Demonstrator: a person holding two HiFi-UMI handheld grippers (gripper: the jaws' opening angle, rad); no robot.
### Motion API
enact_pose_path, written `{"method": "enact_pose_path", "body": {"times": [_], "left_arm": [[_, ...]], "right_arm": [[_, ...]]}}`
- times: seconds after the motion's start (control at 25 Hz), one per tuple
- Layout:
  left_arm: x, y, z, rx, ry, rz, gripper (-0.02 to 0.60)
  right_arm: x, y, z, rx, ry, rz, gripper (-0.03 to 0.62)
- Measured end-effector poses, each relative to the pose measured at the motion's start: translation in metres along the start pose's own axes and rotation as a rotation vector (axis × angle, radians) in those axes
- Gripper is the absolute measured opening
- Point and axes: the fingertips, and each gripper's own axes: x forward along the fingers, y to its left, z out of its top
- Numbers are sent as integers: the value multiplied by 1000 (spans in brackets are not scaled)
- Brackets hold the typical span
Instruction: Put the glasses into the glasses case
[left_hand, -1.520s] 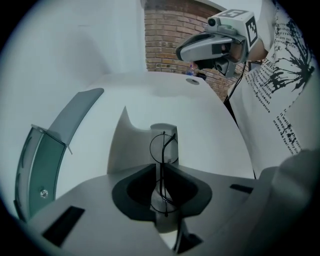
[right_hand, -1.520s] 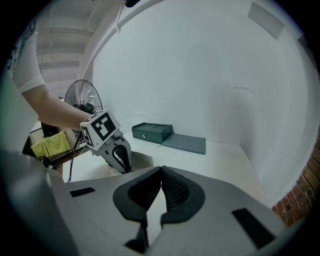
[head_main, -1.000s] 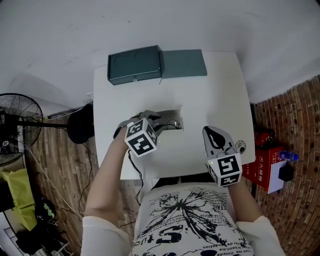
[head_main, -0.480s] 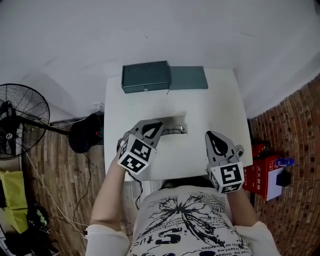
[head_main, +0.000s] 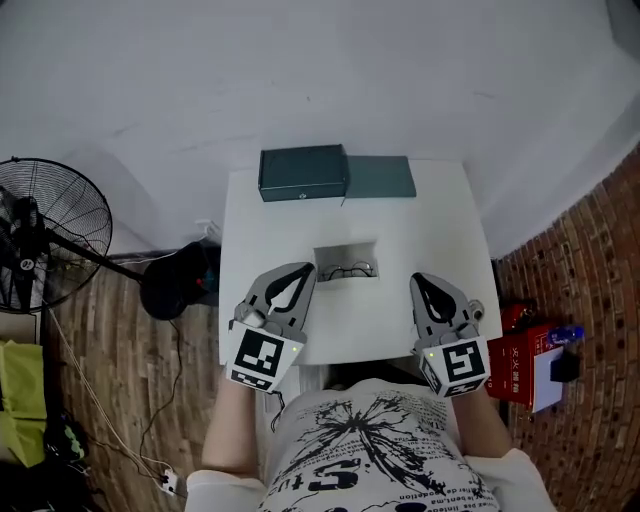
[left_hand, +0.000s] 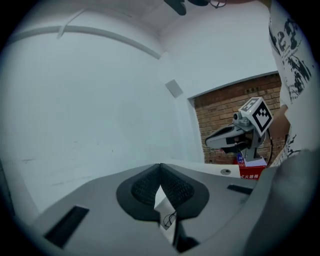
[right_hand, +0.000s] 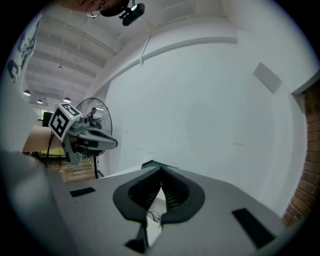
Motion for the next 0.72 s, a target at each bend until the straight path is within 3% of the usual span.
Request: {"method": "enact_pose_path", "body": {"times": [0.16, 0.36, 0.72], "left_arm": [[-32, 13, 13, -85, -116, 94, 14], [-58, 23, 22, -142, -199, 169, 14], [-59, 20, 33, -143, -210, 171, 14]], "right_arm": [[-7, 6, 8, -16, -22, -2, 15], [-7, 13, 14, -14, -43, 6, 14], [-4, 10, 16, 21, -37, 11, 14]]}}
